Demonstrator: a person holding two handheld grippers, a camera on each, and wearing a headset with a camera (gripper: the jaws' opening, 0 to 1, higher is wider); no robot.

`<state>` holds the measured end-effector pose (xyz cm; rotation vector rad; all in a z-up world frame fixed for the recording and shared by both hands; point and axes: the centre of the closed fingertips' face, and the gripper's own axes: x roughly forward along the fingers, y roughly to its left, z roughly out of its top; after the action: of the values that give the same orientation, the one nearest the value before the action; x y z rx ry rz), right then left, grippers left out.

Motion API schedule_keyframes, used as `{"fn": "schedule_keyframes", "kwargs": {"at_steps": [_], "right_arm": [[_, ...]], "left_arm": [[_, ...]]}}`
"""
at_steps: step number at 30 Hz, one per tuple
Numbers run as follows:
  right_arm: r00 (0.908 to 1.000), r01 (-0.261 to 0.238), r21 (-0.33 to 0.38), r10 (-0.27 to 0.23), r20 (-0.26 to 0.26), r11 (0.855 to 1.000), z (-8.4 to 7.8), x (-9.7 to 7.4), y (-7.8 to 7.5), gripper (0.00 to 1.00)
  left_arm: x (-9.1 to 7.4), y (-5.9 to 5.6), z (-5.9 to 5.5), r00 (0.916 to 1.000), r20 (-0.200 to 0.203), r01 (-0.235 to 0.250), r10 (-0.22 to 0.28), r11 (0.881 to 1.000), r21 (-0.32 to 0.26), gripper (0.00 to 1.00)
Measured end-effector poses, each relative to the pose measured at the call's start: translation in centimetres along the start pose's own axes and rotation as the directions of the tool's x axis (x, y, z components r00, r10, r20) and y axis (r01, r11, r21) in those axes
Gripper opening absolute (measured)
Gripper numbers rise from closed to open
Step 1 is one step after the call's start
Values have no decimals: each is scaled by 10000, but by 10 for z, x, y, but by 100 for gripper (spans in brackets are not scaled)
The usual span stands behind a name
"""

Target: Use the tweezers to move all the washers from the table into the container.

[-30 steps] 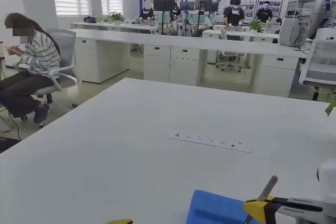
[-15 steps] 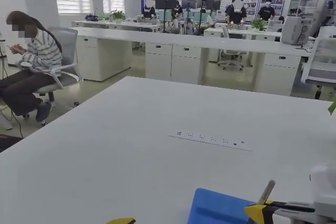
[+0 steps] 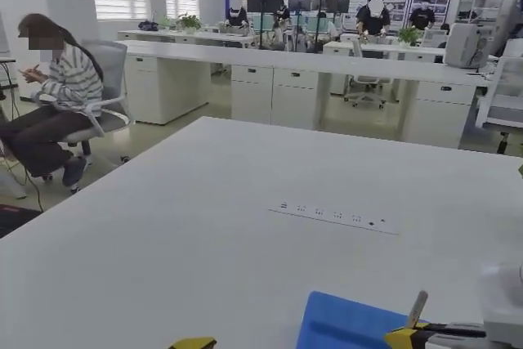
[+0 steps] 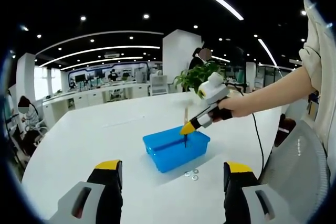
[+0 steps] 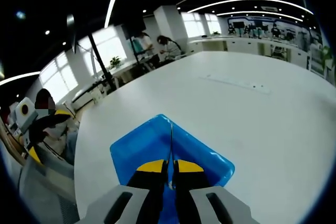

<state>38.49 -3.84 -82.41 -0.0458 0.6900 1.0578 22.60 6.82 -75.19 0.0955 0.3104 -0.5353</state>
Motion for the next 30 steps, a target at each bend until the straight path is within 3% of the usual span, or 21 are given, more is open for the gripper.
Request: {"fn": "schedule_keyframes", "kwargs": {"at_steps": [30], "right_arm": [[9999, 44, -476, -50, -117, 9989, -5, 5, 1, 3]], "left_arm": [[0, 0, -1, 10000, -72, -14, 14, 10000, -6, 78]]}}
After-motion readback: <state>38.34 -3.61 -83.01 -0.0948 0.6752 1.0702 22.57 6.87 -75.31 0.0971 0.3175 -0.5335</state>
